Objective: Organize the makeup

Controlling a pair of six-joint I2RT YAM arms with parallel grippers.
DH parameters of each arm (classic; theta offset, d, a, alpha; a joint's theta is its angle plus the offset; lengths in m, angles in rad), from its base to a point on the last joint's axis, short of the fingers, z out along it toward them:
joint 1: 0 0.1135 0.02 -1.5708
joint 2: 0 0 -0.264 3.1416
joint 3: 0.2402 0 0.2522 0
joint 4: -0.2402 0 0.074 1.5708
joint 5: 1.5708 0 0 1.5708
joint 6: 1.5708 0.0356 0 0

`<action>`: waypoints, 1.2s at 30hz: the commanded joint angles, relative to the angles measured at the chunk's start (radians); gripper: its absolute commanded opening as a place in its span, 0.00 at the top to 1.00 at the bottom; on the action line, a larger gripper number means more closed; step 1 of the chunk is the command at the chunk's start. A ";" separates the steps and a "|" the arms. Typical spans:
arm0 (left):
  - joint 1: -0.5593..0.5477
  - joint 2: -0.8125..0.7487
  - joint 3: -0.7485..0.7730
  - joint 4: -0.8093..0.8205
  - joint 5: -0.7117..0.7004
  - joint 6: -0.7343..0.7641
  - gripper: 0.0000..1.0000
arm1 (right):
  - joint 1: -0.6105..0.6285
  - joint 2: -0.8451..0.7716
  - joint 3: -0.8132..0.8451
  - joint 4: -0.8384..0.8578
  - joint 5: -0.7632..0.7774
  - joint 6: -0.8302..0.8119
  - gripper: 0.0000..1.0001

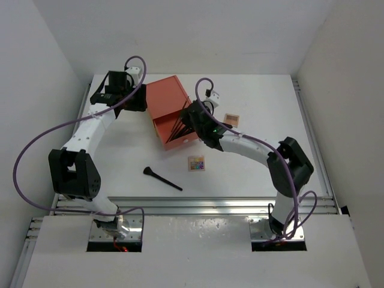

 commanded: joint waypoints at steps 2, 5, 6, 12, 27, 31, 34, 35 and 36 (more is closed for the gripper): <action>0.020 -0.044 0.000 0.038 0.005 -0.009 0.42 | 0.010 0.032 0.063 -0.023 0.012 0.140 1.00; 0.020 -0.044 0.000 0.038 0.005 -0.009 0.42 | 0.010 0.052 0.075 -0.015 0.000 0.086 0.88; 0.020 -0.044 0.000 0.038 0.022 0.005 0.42 | 0.008 0.057 0.086 -0.021 -0.005 0.079 0.81; 0.020 -0.044 0.000 -0.020 0.144 0.098 0.45 | 0.003 0.052 0.098 -0.010 -0.114 -0.010 0.43; -0.083 -0.170 -0.260 -0.675 0.408 1.557 0.49 | -0.142 -0.244 -0.060 -0.028 -0.476 -0.455 0.26; -0.196 -0.113 -0.326 -0.612 0.395 1.628 0.47 | -0.168 -0.329 -0.129 -0.072 -0.514 -0.516 0.26; -0.271 -0.073 -0.369 -0.583 0.364 1.676 0.44 | -0.181 -0.397 -0.193 -0.090 -0.491 -0.566 0.26; -0.288 -0.063 -0.391 -0.566 0.364 1.676 0.44 | -0.187 -0.409 -0.204 -0.101 -0.485 -0.578 0.26; -0.305 -0.047 -0.391 -0.566 0.353 1.686 0.44 | -0.187 -0.432 -0.215 -0.107 -0.467 -0.589 0.26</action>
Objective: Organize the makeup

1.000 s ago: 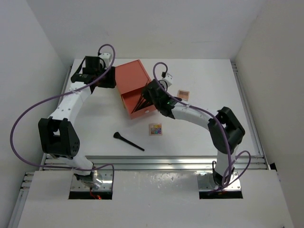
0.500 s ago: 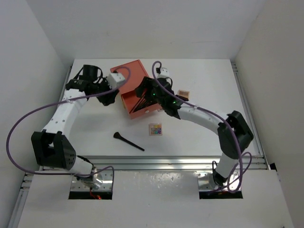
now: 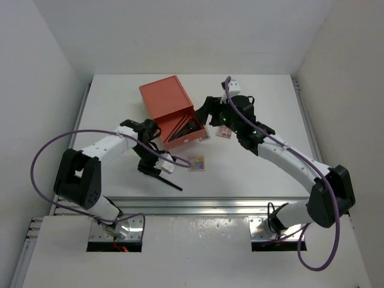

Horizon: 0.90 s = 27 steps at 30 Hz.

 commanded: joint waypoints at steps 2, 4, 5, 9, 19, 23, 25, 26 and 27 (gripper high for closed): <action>-0.082 0.065 -0.024 0.010 0.001 0.118 0.44 | -0.007 -0.112 -0.079 -0.037 0.030 -0.089 0.26; -0.102 0.090 -0.024 0.010 -0.011 0.127 0.44 | -0.014 -0.128 -0.106 -0.046 0.050 -0.106 0.26; -0.116 0.099 -0.033 0.010 -0.021 0.136 0.44 | -0.012 -0.150 -0.116 -0.063 0.056 -0.107 0.26; -0.136 0.119 -0.078 0.068 -0.051 0.116 0.44 | -0.023 -0.178 -0.140 -0.089 0.085 -0.124 0.26; -0.191 0.159 -0.193 0.358 -0.116 -0.086 0.60 | -0.035 -0.217 -0.159 -0.111 0.097 -0.150 0.26; -0.200 0.159 -0.230 0.369 -0.139 -0.106 0.87 | -0.043 -0.230 -0.177 -0.111 0.122 -0.149 0.26; -0.200 0.159 -0.239 0.369 -0.139 -0.137 0.99 | -0.041 -0.230 -0.179 -0.111 0.123 -0.153 0.26; -0.200 0.147 -0.239 0.369 -0.139 -0.175 1.00 | -0.041 -0.232 -0.182 -0.111 0.128 -0.150 0.26; -0.200 0.136 -0.221 0.369 -0.139 -0.195 1.00 | -0.046 -0.233 -0.176 -0.137 0.131 -0.153 0.26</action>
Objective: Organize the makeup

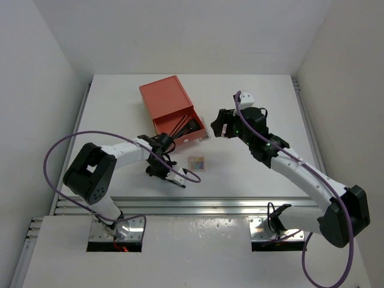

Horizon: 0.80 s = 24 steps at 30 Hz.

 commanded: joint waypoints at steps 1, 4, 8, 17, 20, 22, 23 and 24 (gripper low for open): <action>-0.013 0.005 -0.026 -0.012 -0.022 -0.091 1.00 | -0.009 -0.023 0.006 -0.021 0.035 -0.018 0.26; 0.007 -0.055 0.108 -0.139 0.060 -0.176 1.00 | -0.023 -0.021 0.009 -0.045 0.055 -0.015 0.26; 0.016 -0.075 0.309 -0.354 0.185 -0.243 1.00 | -0.029 -0.020 0.000 -0.049 0.060 -0.005 0.26; 0.056 -0.020 0.740 -0.416 0.314 -0.559 1.00 | -0.052 -0.011 -0.004 -0.073 0.106 0.030 0.26; 0.119 0.016 0.755 -0.243 0.283 -0.702 1.00 | -0.059 -0.006 -0.004 -0.082 0.106 0.042 0.26; 0.145 0.034 0.755 -0.095 0.274 -0.798 1.00 | -0.063 0.000 -0.004 -0.085 0.103 0.048 0.26; 0.168 0.046 0.755 -0.060 0.291 -0.820 1.00 | -0.064 0.000 0.004 -0.085 0.097 0.047 0.26; 0.179 0.068 0.755 -0.007 0.311 -0.835 1.00 | -0.063 0.003 0.004 -0.090 0.092 0.044 0.26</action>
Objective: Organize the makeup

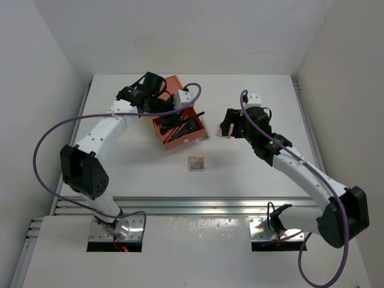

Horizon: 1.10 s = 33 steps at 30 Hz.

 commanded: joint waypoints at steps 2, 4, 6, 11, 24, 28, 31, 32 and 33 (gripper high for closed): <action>0.051 0.076 0.010 0.235 0.066 -0.204 1.00 | -0.006 0.001 0.013 -0.006 0.008 0.007 0.26; 0.051 0.098 -0.024 0.301 0.066 -0.217 1.00 | -0.006 -0.001 0.008 -0.010 0.013 0.002 0.26; 0.051 0.098 -0.075 0.374 0.057 -0.226 1.00 | -0.004 -0.007 0.000 -0.014 0.017 0.002 0.26; 0.074 0.121 -0.130 0.465 0.000 -0.330 1.00 | -0.006 -0.028 -0.023 -0.022 0.024 0.008 0.28; 0.110 0.101 -0.225 0.438 -0.138 -0.533 0.98 | -0.004 -0.042 -0.023 -0.042 0.037 -0.010 0.28; 0.100 0.101 -0.243 0.425 -0.156 -0.553 0.89 | -0.004 -0.036 -0.009 -0.043 0.034 -0.021 0.28; 0.100 0.092 -0.243 0.425 -0.182 -0.573 0.67 | -0.006 -0.037 -0.006 -0.043 0.033 -0.022 0.28; 0.100 0.092 -0.243 0.425 -0.183 -0.573 0.64 | -0.006 -0.036 -0.006 -0.043 0.031 -0.024 0.28; 0.100 0.092 -0.243 0.425 -0.195 -0.583 0.54 | -0.003 -0.034 -0.003 -0.046 0.025 -0.030 0.28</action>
